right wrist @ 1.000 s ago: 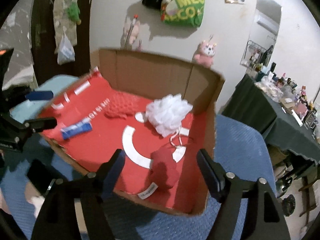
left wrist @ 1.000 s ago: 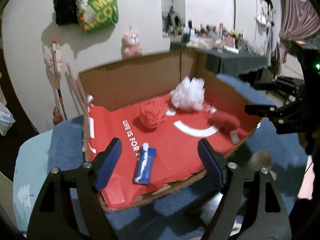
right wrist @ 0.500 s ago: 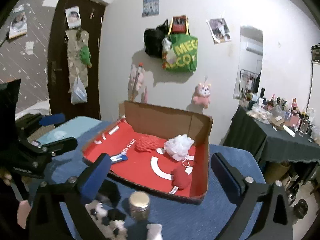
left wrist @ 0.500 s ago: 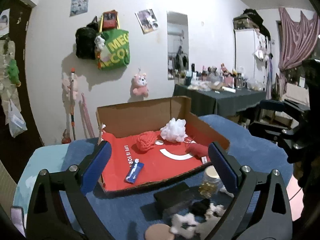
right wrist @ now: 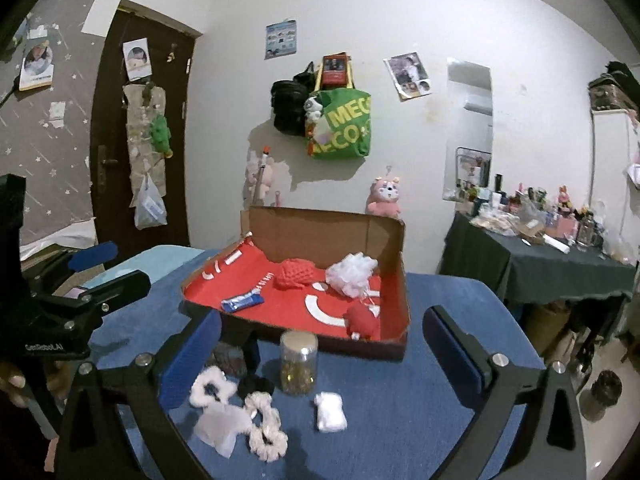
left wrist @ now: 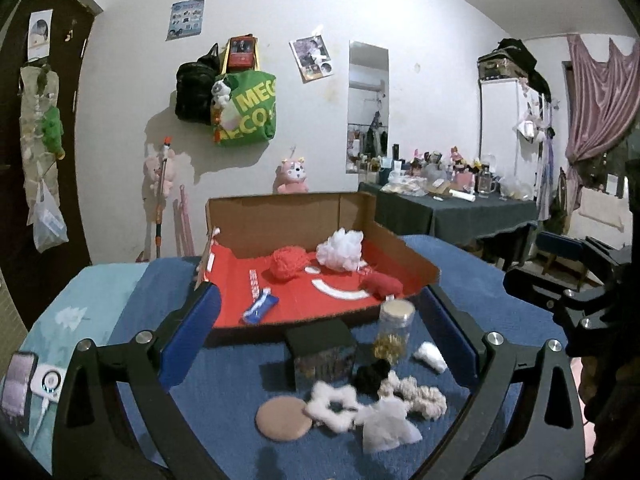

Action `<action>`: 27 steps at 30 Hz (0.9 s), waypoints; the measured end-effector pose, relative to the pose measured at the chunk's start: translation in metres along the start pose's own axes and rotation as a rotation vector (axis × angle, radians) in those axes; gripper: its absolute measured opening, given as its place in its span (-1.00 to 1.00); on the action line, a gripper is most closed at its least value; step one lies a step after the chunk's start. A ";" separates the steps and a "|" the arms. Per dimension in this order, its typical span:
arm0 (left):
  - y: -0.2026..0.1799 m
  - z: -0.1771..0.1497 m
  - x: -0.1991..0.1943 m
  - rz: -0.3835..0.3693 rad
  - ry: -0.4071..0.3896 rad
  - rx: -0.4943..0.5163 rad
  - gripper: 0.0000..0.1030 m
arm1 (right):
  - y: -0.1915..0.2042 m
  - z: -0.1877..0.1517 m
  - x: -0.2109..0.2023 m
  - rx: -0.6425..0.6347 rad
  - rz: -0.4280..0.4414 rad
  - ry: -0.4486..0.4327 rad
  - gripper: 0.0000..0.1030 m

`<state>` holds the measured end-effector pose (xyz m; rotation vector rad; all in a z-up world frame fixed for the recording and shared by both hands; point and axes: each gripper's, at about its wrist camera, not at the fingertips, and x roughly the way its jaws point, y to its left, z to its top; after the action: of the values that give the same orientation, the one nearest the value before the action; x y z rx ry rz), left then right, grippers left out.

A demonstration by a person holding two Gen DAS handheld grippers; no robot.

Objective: Organize soft objects
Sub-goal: 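Withdraw both tools back toward the remaining items, then move the left tool to the tan sponge puff while the right tool approaches the white cloth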

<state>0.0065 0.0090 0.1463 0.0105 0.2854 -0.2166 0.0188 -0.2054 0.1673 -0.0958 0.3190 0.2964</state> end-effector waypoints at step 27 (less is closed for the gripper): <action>0.007 -0.103 0.044 0.038 0.297 -0.090 0.95 | 0.000 -0.118 0.040 0.094 -0.048 0.208 1.00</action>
<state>0.0203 0.0104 0.0350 -0.0415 0.5901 -0.1639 0.0201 -0.2110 0.0430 -0.0412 0.5357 0.2235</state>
